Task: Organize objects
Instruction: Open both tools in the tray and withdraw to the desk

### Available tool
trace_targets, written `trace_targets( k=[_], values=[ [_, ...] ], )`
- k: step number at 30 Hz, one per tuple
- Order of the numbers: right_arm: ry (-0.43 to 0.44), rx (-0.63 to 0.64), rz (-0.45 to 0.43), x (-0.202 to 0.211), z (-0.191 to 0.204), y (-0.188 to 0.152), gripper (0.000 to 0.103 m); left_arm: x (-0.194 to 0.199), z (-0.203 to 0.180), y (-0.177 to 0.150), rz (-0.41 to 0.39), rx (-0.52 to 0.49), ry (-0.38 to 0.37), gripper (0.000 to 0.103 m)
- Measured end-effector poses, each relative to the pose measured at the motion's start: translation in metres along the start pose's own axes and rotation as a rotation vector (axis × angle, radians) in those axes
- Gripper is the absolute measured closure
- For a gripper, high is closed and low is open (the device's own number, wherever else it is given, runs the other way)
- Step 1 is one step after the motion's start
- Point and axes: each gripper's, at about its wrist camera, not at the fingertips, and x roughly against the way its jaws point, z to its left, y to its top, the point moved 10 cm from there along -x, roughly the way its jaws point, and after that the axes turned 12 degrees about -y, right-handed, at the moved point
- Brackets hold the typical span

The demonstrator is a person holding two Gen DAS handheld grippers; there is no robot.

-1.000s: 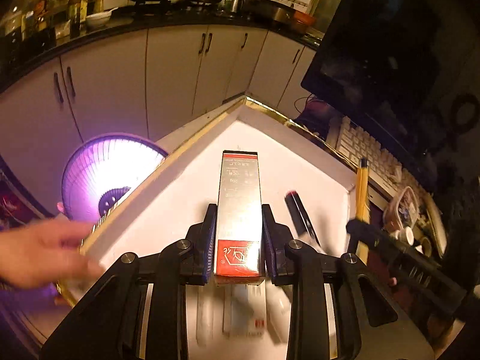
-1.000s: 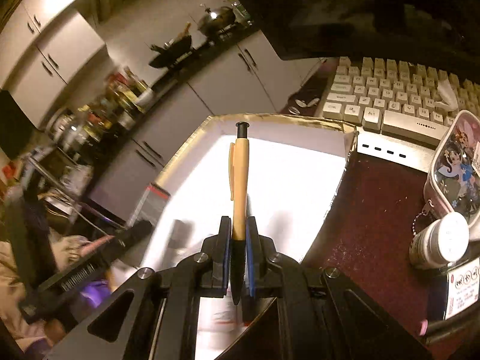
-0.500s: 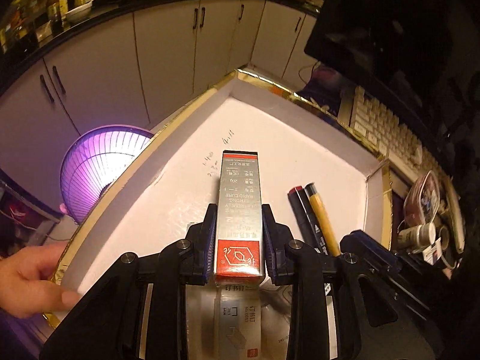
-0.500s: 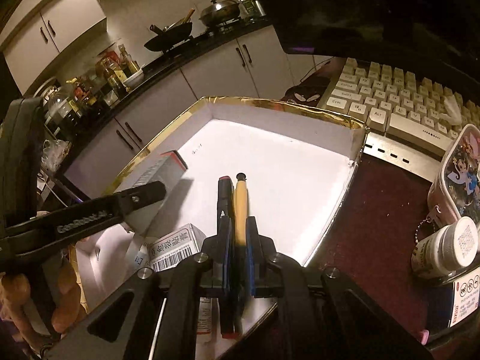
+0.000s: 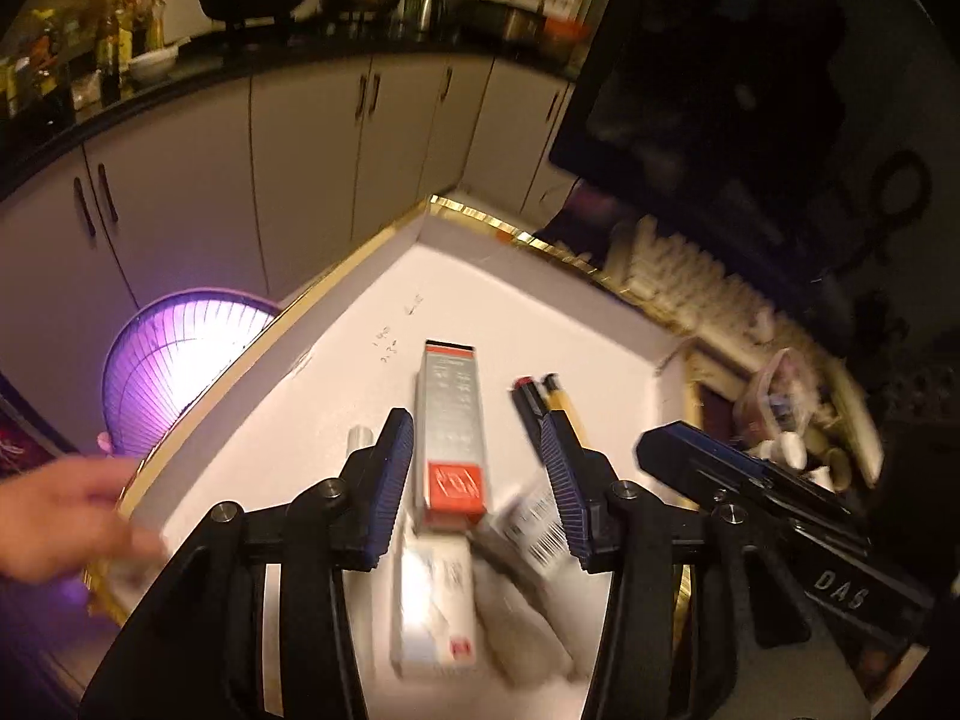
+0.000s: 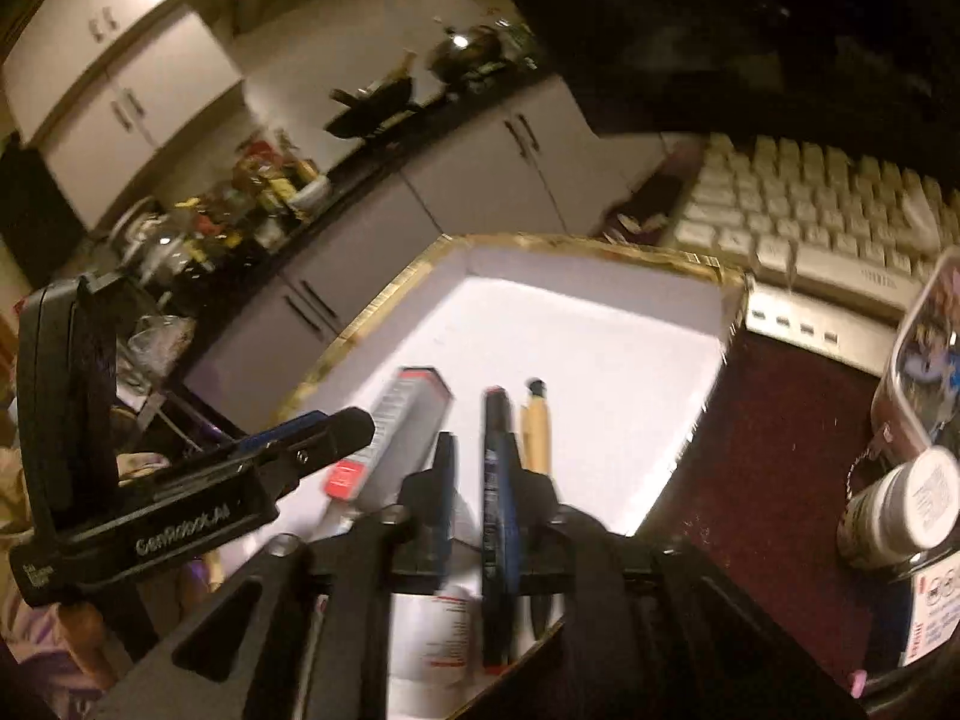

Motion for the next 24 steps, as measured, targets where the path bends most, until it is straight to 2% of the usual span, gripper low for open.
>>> trace_targets(
  k=[1, 3, 4, 6, 9, 14, 17, 20, 23, 24],
  values=[
    [0.023, -0.003, 0.000, 0.007, 0.003, -0.001, 0.058, 0.011, -0.006, -0.003, -0.034, -0.012, -0.017, 0.058],
    [0.103, -0.009, -0.011, 0.029, 0.010, -0.007, 0.054, 0.023, -0.015, -0.009, -0.077, -0.039, -0.033, 0.058],
    [0.107, -0.005, -0.009, 0.036, 0.011, -0.011, 0.050, 0.027, -0.018, -0.013, -0.086, -0.048, -0.024, 0.058],
    [0.086, 0.014, 0.008, 0.051, 0.006, -0.028, 0.050, 0.034, -0.029, -0.022, -0.095, -0.064, -0.043, 0.058],
    [0.078, 0.035, 0.030, 0.071, -0.008, -0.060, 0.050, 0.034, -0.053, -0.036, -0.077, -0.070, -0.134, 0.058],
    [0.073, -0.030, 0.047, 0.103, -0.056, -0.102, 0.050, 0.025, -0.115, -0.056, -0.026, -0.162, -0.260, 0.058],
    [-0.016, -0.044, 0.027, 0.125, -0.090, -0.115, 0.050, 0.014, -0.147, -0.066, 0.008, -0.220, -0.301, 0.058],
    [-0.107, -0.106, -0.024, 0.146, -0.129, -0.113, 0.050, -0.003, -0.174, -0.078, 0.056, -0.286, -0.321, 0.058],
    [-0.258, -0.152, -0.085, 0.167, -0.169, -0.105, 0.050, -0.017, -0.191, -0.091, 0.099, -0.316, -0.326, 0.058],
    [-0.335, -0.160, -0.117, 0.176, -0.185, -0.101, 0.050, -0.020, -0.196, -0.096, 0.112, -0.326, -0.332, 0.058]
  ],
)
